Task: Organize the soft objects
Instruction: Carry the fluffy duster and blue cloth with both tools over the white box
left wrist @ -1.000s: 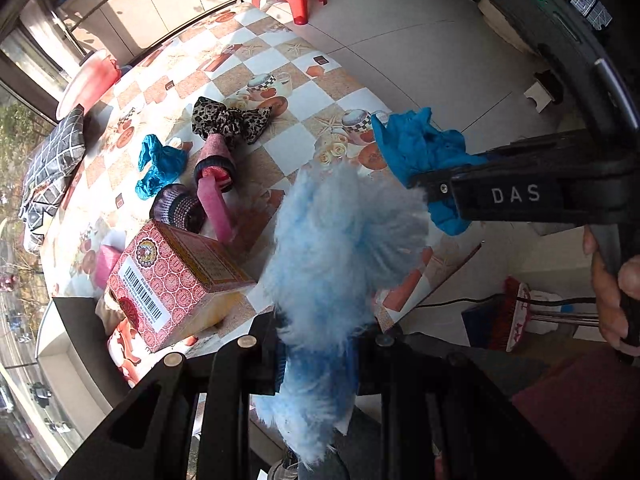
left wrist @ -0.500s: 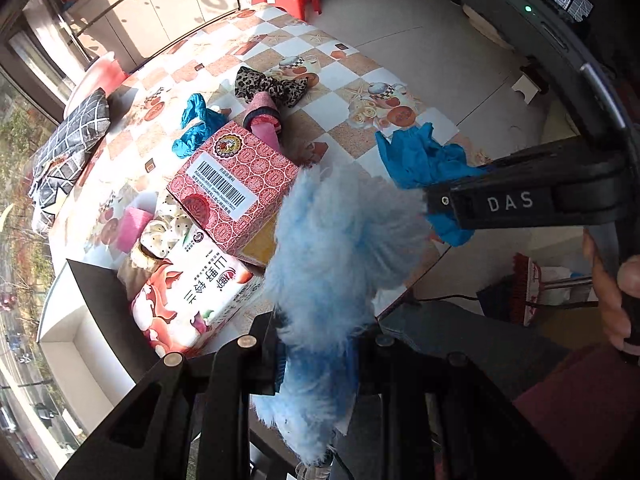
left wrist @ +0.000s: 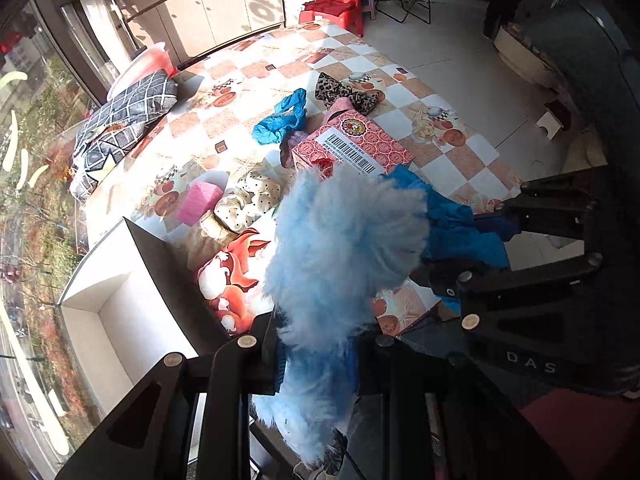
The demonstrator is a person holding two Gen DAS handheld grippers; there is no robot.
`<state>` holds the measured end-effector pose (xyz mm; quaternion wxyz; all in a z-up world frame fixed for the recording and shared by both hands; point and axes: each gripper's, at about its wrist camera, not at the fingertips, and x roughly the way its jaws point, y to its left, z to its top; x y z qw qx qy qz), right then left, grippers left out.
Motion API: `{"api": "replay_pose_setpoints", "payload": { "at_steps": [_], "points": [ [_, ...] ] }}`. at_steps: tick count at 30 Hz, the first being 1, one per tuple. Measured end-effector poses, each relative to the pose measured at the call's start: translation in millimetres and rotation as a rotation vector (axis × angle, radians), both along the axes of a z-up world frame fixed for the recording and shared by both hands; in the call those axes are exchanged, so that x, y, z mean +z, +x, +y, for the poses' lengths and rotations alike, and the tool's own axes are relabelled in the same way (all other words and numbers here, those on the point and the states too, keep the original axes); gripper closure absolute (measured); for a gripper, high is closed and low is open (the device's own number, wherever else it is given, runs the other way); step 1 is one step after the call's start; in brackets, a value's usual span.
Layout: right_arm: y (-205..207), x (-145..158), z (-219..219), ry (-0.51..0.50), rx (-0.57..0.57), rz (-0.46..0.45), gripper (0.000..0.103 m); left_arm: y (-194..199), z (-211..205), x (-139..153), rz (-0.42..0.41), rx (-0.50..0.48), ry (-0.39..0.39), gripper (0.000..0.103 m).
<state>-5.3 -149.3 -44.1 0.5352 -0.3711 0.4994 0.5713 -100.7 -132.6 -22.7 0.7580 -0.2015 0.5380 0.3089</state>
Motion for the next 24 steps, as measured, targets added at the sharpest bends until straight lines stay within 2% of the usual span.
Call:
{"api": "replay_pose_setpoints", "payload": {
  "at_steps": [8, 15, 24],
  "points": [
    [-44.4, 9.1, 28.2, 0.030, 0.134, -0.029, 0.067, -45.2, 22.0, 10.8, -0.032, 0.156, 0.044, 0.078],
    [-79.8, 12.5, 42.4, 0.042, 0.261, -0.065, 0.067, -85.2, 35.6, 10.8, -0.046, 0.317, 0.038, 0.078],
    [-104.7, 8.4, 52.1, 0.038, 0.349, -0.065, 0.067, -112.1, 37.1, 9.8, -0.049, 0.410, 0.038, 0.078]
  ]
}}
